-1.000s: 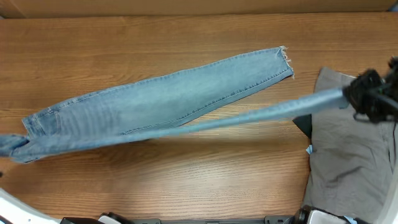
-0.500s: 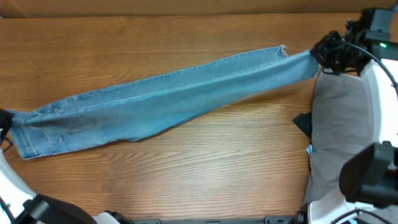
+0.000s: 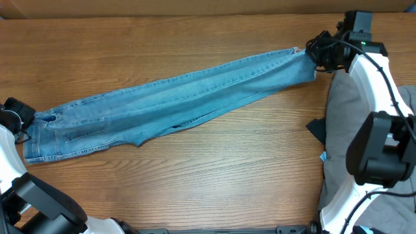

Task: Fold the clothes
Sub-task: 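Lift the lower leg with the right gripper and fold it onto the upper leg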

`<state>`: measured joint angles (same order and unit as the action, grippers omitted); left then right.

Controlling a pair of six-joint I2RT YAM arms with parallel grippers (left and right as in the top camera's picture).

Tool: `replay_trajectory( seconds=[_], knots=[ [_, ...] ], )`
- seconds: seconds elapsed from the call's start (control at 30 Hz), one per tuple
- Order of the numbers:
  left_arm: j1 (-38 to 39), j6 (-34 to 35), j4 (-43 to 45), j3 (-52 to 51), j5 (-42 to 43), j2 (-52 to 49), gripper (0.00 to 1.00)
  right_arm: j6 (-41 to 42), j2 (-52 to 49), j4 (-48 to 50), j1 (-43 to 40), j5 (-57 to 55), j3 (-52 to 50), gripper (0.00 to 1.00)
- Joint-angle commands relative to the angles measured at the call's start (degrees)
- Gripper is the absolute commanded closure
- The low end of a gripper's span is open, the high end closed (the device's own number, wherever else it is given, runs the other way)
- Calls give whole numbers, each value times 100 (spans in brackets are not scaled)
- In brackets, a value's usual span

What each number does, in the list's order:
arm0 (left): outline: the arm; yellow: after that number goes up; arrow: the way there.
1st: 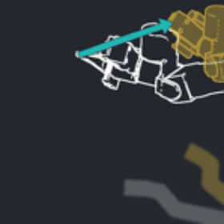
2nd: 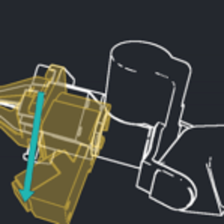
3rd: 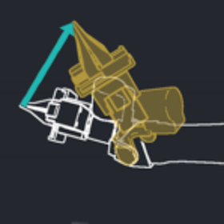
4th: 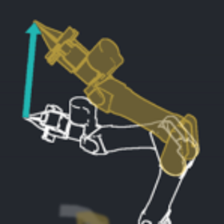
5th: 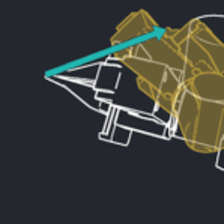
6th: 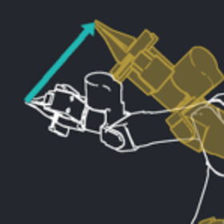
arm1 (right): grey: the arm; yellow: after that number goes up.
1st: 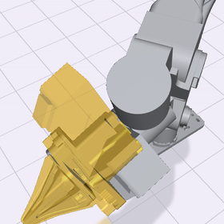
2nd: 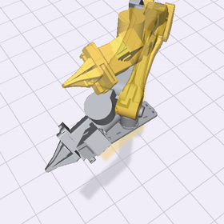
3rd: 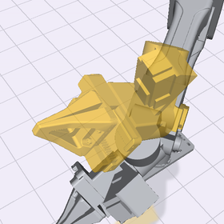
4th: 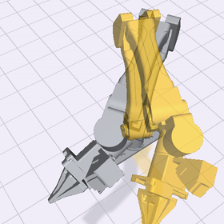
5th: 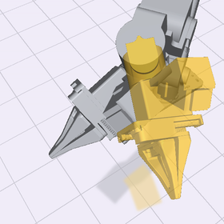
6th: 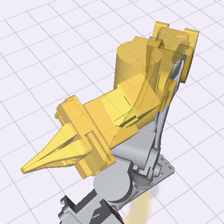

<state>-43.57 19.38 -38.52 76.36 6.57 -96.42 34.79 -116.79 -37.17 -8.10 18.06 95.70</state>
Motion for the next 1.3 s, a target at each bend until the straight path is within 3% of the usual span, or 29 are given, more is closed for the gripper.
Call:
replay_trajectory(
  seconds=[0.0,0.27,0.67,0.7,0.73,0.77,0.83,0.9,1.13,1.27],
  knots=[
    [11,42,22,74,-210,-22,78,42,-192,326,68,-7,144,96],
    [11,39,0,74,-210,-22,70,42,-417,776,205,-20,142,96],
    [11,-11,-61,74,-420,-22,66,42,-417,382,96,-39,142,96],
    [11,-11,-61,74,-417,-22,63,42,-417,385,96,-39,142,88],
    [11,-9,-61,74,-400,-22,54,39,-417,400,96,-39,142,60],
    [11,-9,-61,74,-400,-22,33,-107,-417,402,94,15,142,38],
    [11,-146,-61,74,-400,-22,22,-411,-415,308,70,173,142,35],
    [11,-487,-74,74,-400,-22,17,-588,-415,133,46,201,142,34],
    [11,-1497,-745,74,-402,-22,16,-1410,-415,-922,-103,136,144,36],
    [11,-1513,-940,74,-345,-33,17,-1882,-415,-1519,-92,133,142,35]
  ],
)
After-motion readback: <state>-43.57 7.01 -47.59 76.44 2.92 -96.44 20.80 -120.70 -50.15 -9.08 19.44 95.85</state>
